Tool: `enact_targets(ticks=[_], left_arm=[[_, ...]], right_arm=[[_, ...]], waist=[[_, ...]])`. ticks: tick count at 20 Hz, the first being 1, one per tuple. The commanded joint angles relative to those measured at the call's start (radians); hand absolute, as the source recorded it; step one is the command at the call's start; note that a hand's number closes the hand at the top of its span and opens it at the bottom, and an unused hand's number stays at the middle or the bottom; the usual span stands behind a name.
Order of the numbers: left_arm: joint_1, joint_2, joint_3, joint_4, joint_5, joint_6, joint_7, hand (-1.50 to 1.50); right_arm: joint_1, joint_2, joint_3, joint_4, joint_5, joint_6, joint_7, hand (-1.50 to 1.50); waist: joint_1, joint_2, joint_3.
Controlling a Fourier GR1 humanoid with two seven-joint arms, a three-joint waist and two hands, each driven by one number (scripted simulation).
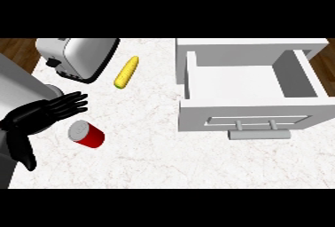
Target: Pick up the can, place it into the drawer and close the drawer
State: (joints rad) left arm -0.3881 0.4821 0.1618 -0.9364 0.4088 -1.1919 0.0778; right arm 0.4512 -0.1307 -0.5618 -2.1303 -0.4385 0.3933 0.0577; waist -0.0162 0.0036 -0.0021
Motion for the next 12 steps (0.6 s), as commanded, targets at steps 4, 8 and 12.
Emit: enact_targets(ticks=[4, 8, 12], left_arm=[[-0.008, -0.044, 0.055, 0.076, -0.256, -0.039, -0.241, -1.5], [-0.04, -0.035, 0.033, 0.162, -0.365, -0.004, -0.353, -1.5], [-0.049, -0.032, 0.001, 0.195, -0.422, 0.021, -0.43, -1.5]], right_arm=[[0.03, 0.043, -0.018, 0.042, 0.034, 0.079, -0.074, -1.5], [-0.017, -0.005, -0.024, 0.01, -0.015, 0.043, 0.016, -1.5], [-0.04, 0.038, 0.013, -0.012, 0.045, 0.022, 0.001, -1.5]], waist=[[-0.008, 0.002, 0.0], [-0.015, 0.007, -0.002], [-0.017, 0.011, -0.003]])
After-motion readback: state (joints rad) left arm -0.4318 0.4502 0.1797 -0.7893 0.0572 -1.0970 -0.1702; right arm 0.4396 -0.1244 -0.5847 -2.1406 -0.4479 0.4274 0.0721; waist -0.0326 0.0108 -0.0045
